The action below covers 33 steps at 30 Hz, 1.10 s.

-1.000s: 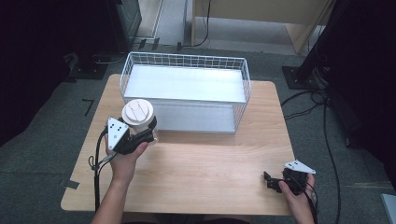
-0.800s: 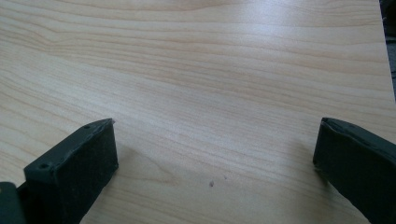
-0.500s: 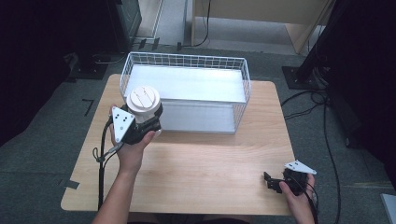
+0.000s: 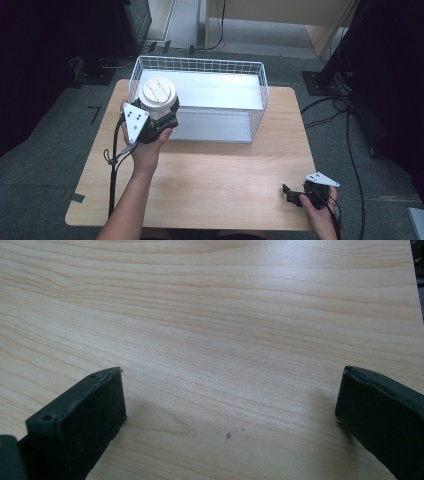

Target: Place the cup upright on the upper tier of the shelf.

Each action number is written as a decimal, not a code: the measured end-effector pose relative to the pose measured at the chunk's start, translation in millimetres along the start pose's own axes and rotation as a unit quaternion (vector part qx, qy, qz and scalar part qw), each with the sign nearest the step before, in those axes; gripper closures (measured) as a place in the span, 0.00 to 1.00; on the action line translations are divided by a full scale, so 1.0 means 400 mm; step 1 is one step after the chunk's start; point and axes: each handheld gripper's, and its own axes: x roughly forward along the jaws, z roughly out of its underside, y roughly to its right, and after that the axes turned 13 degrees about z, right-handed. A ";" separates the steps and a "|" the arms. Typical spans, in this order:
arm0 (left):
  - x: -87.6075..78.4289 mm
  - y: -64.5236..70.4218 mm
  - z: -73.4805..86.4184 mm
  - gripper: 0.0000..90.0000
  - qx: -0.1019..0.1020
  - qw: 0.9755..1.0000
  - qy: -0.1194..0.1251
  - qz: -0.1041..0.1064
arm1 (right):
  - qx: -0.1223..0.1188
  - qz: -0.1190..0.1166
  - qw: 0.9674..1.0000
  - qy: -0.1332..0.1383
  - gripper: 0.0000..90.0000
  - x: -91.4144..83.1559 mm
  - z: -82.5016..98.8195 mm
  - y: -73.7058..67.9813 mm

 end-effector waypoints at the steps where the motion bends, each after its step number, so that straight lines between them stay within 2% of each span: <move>1: 0.005 0.000 -0.006 0.18 0.002 1.000 0.005 -0.002 | 0.001 0.000 1.000 0.000 0.00 0.000 0.000 0.000; 3: 0.010 -0.002 -0.012 0.18 0.005 1.000 0.009 -0.001 | 0.001 -0.001 1.000 0.000 0.00 0.000 0.000 0.000; 7: 0.041 -0.012 -0.047 0.18 0.015 1.000 -0.005 -0.008 | 0.002 -0.004 1.000 0.001 0.00 0.000 0.000 0.001; 11: 0.056 -0.015 -0.071 0.18 0.021 1.000 0.014 -0.012 | 0.006 -0.005 1.000 0.000 0.00 -0.001 0.000 0.002; 14: 0.072 -0.021 -0.087 0.18 0.030 0.999 0.015 -0.017 | 0.006 -0.006 1.000 0.000 0.00 -0.001 0.000 0.002; 16: 0.077 -0.023 -0.090 0.18 0.029 0.999 0.015 -0.018 | 0.006 -0.006 1.000 0.000 0.00 -0.001 0.000 0.002; 17: 0.095 -0.033 -0.095 0.18 0.027 0.999 0.017 -0.018 | 0.006 -0.006 1.000 0.000 0.00 -0.001 0.000 0.002; 22: 0.130 -0.053 -0.092 0.18 0.029 0.999 0.007 -0.023 | 0.007 -0.006 1.000 0.000 0.00 -0.001 0.000 0.003; 29: 0.178 -0.087 -0.081 0.18 0.017 0.999 -0.007 -0.033 | 0.008 -0.008 1.000 0.000 0.00 -0.001 0.000 0.004; 33: 0.207 -0.100 -0.069 0.18 0.020 0.999 -0.014 -0.035 | 0.008 -0.009 1.000 0.001 0.00 -0.001 0.000 0.004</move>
